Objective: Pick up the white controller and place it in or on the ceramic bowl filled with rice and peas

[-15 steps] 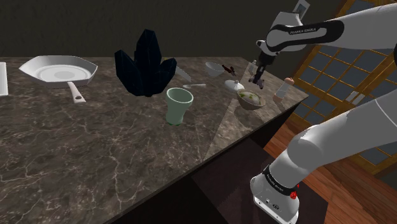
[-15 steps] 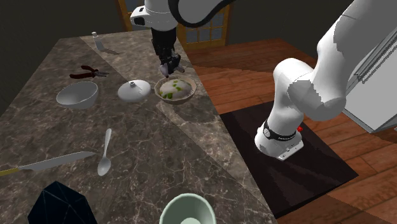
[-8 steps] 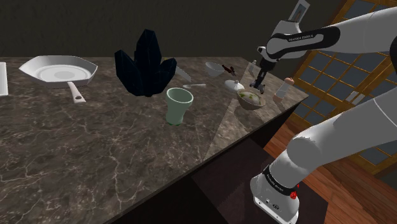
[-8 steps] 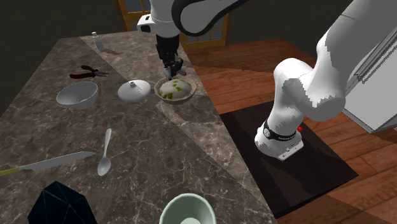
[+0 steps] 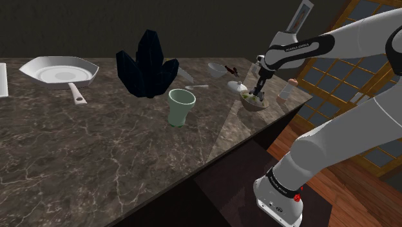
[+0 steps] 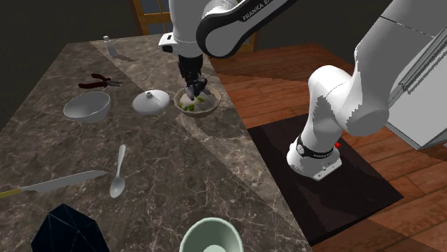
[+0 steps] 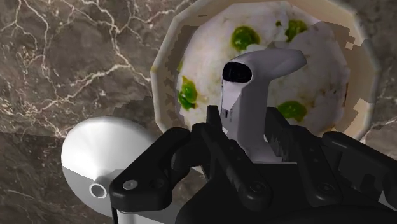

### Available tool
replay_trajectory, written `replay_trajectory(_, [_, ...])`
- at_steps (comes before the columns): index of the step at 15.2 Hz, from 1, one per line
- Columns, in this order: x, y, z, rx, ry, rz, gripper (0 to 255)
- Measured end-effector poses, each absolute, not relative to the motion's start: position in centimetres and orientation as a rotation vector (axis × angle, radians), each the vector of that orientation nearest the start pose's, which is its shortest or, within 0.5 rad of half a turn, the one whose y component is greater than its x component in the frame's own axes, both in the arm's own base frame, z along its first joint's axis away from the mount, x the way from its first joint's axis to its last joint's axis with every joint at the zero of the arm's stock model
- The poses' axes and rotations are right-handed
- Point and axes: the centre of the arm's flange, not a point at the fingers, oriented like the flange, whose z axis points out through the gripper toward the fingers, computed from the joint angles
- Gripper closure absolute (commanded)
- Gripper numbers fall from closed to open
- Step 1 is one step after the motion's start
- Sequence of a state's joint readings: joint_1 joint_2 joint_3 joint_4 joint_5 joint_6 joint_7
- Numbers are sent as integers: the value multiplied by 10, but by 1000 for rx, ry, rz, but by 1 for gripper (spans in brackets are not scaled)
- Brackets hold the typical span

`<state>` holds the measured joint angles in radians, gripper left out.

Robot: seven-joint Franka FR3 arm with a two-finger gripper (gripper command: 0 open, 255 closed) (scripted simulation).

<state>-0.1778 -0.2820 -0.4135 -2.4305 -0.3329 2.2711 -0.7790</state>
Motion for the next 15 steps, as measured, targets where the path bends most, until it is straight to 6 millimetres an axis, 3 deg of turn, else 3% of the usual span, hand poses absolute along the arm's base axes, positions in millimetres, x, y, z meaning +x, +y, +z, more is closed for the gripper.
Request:
replay_trajectory(7, [378,-266,407,-3265,-660,14,255])
replay_trajectory(8, [378,-266,407,-3265,-660,14,0])
replay_trajectory(15, [376,-265,413,-3265,-659,16,0])
